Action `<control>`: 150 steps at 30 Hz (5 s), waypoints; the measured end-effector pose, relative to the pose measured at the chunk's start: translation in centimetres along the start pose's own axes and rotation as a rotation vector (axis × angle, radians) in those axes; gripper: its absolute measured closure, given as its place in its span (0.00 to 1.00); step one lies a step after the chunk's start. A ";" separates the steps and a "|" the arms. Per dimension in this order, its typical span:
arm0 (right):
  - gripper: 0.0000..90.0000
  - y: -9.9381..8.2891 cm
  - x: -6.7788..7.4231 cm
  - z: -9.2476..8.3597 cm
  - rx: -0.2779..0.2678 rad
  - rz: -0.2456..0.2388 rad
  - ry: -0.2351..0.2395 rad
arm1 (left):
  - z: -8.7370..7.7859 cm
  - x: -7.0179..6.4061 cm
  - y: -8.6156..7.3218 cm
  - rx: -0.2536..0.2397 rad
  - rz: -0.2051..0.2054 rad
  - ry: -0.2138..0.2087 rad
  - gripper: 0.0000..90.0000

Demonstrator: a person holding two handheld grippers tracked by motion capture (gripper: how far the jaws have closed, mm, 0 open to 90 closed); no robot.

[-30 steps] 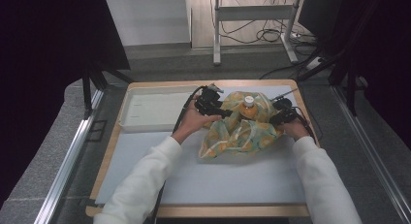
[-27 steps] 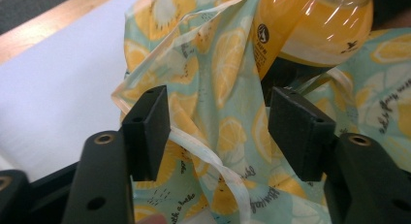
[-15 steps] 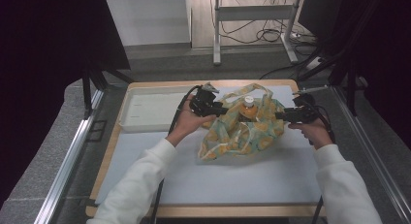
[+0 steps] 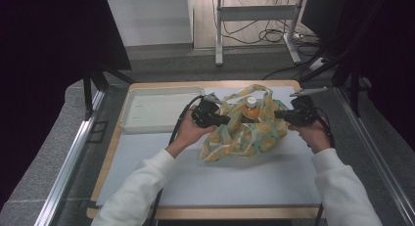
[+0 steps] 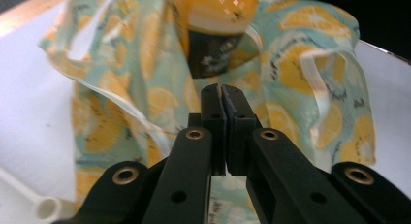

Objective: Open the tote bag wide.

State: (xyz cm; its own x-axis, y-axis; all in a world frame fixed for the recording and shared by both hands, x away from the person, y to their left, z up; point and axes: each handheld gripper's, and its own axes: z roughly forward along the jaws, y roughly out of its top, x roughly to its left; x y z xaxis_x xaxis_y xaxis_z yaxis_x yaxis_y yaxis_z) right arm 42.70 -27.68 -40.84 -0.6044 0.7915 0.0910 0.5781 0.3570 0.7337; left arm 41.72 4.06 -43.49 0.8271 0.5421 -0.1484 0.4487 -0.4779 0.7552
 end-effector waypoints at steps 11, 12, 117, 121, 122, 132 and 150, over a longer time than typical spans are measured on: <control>0.99 2.5 -1.1 3.7 0.015 0.010 -0.028 | 1.6 -3.0 -0.5 -0.010 0.023 -0.077 0.99; 0.99 2.7 -1.5 4.4 0.021 0.018 -0.030 | 1.8 -3.2 -0.6 -0.004 0.032 -0.084 0.99; 0.99 -7.7 -0.5 5.4 0.233 0.015 -0.042 | 10.8 5.9 0.9 0.145 -0.193 0.064 1.00; 0.99 -8.0 0.7 4.5 0.219 -0.017 -0.012 | 10.6 5.8 1.0 0.144 -0.190 0.065 1.00; 0.99 -8.2 1.0 4.2 0.218 -0.024 -0.008 | 10.5 5.7 1.0 0.143 -0.192 0.063 1.00; 0.99 -9.1 1.8 1.7 0.168 -0.015 0.018 | 10.2 5.4 1.2 0.131 -0.181 0.073 1.00; 0.99 -6.3 2.2 -1.1 0.063 -0.042 0.026 | 2.0 2.8 -0.1 -0.002 -0.096 0.019 0.91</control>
State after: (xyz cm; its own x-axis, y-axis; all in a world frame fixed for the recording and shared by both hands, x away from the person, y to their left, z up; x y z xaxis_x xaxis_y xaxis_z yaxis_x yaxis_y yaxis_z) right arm 37.14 -28.75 -44.50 -0.6423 0.7624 0.0787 0.5844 0.4208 0.6938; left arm 44.67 4.20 -45.30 0.7738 0.5985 -0.2076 0.5248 -0.4220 0.7393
